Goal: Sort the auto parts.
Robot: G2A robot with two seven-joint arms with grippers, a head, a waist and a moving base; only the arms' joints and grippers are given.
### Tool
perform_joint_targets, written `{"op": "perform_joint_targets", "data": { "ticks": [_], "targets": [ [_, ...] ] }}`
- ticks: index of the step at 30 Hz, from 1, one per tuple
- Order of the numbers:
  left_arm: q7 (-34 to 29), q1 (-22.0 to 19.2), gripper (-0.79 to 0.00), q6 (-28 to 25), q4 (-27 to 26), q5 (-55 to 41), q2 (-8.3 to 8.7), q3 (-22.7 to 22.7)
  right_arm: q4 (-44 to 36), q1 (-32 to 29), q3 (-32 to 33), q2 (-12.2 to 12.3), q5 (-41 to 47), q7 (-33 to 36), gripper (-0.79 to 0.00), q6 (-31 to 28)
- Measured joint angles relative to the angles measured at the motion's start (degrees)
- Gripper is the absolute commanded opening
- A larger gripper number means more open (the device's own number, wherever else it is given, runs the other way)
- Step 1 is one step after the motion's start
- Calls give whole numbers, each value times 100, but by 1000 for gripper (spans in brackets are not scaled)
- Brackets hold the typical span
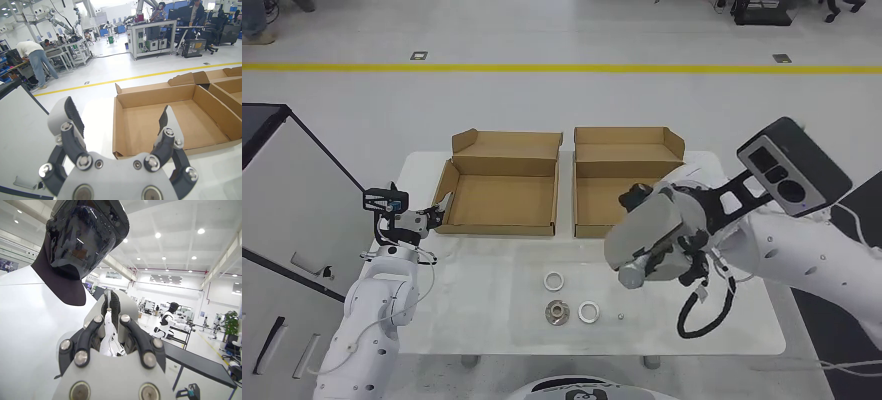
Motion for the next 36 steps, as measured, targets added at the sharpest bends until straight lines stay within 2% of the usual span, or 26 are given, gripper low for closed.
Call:
{"op": "perform_joint_targets", "data": {
  "ticks": [3,9,16,29,36],
  "targets": [
    [0,0,0,0,0,0,0,0,17,-198,199,44,21,444,-785,221],
    [0,0,0,0,0,0,0,0,-98,-642,679,193,128,1082,-785,307],
    [0,0,0,0,0,0,0,0,-306,-1158,1225,270,393,1154,-785,-39],
    [0,0,0,0,0,0,0,0,-516,-1742,1691,109,707,1042,-785,-160],
    [0,0,0,0,0,0,0,0,-558,-1766,1674,-26,832,1351,-785,-160]
  ]
}}
